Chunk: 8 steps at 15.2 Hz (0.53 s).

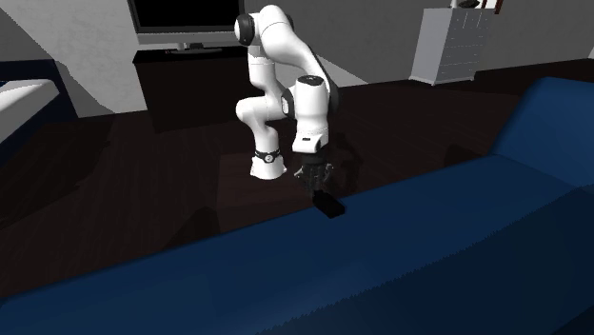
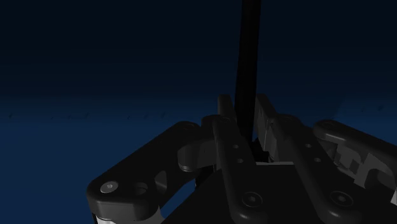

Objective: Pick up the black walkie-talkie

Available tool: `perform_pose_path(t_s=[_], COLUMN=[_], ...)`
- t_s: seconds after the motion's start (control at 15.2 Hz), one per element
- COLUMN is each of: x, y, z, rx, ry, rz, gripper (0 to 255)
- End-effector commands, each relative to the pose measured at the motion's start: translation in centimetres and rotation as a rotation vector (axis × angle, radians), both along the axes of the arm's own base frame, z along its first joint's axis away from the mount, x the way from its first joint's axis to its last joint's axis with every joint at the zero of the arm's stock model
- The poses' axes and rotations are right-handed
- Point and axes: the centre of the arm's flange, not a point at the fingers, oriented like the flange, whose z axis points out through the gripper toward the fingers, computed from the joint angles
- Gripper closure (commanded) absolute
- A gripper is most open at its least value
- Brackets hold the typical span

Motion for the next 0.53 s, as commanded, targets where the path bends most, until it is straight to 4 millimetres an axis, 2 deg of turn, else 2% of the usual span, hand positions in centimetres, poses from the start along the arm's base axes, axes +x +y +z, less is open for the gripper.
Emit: perform_pose_path(t_s=[0.0, 0.46], x=[0.0, 0.0], y=[0.0, 0.0], z=[0.5, 4.2], rx=[0.0, 0.0], ry=[0.0, 0.0], rz=[0.0, 0.0], gripper=[255, 255])
